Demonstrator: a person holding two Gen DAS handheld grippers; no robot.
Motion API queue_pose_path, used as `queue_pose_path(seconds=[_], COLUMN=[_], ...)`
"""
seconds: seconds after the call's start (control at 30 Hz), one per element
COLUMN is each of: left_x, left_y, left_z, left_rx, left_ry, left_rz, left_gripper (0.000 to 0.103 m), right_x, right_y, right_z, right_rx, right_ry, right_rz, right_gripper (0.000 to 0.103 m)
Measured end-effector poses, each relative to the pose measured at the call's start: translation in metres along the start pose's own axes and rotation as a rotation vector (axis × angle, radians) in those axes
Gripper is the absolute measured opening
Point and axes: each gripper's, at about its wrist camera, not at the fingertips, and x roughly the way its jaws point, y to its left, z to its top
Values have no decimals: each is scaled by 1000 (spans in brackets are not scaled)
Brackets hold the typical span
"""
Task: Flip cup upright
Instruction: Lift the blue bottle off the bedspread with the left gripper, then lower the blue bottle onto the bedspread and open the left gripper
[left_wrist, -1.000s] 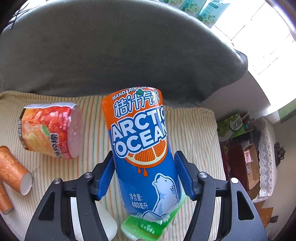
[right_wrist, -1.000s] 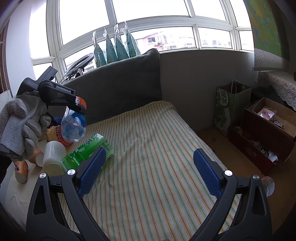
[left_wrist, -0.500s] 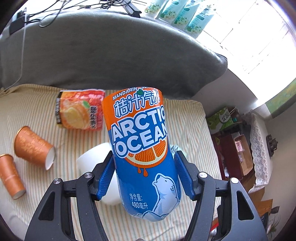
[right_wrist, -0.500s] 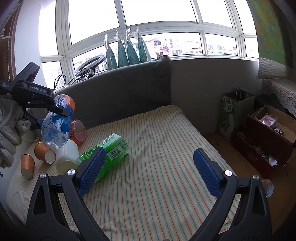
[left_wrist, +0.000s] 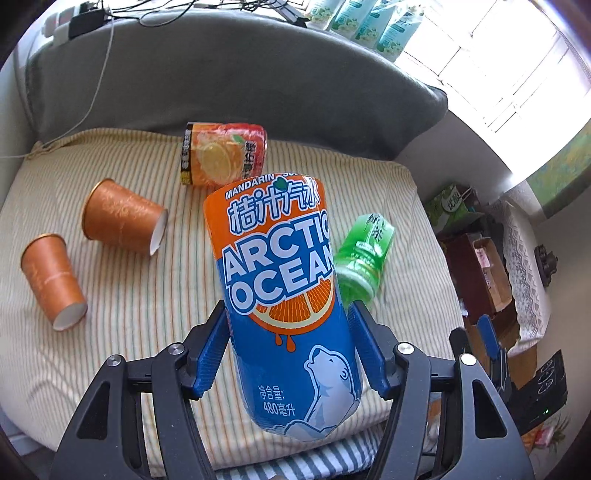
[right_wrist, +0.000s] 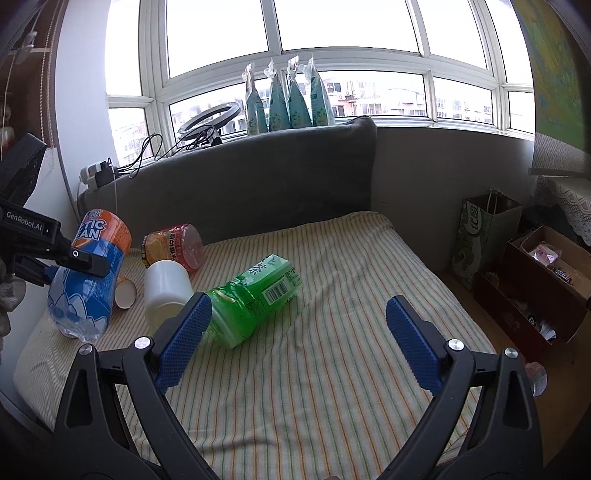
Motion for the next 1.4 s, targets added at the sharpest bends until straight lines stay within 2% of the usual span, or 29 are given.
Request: queue_pose_path(seconds=[0.27,0.47,0.73,0.97,1.23,1.33,1.4], left_x=[19,35,41,38,35,37,38], left_y=[24,38,42,38,32,33,35], left_z=[-43,-52,-54,-54,-54,-53,-51], left_rx=[-45,-72,-75,-33,32,38,34], left_ry=[132,186,186,168,141,165,165], left_rz=[-24,-25,-21,-15,29,-2,-4], left_gripper=[64,64,64,67,68,73,74], right_x=[-3,-3,-1,1,5,6,7], right_y=[19,29,34,41,50,53,57], right_z=[-2,-3,-4,-4,-4,-4,-4], right_rx=[-37,-54,-69,-83,-101,-99,-99], right_ry=[5,12,22,29,44,52,52], right_rz=[17,22,18,22,36,52,64], right_gripper=[97,97,97,97,97,97,97])
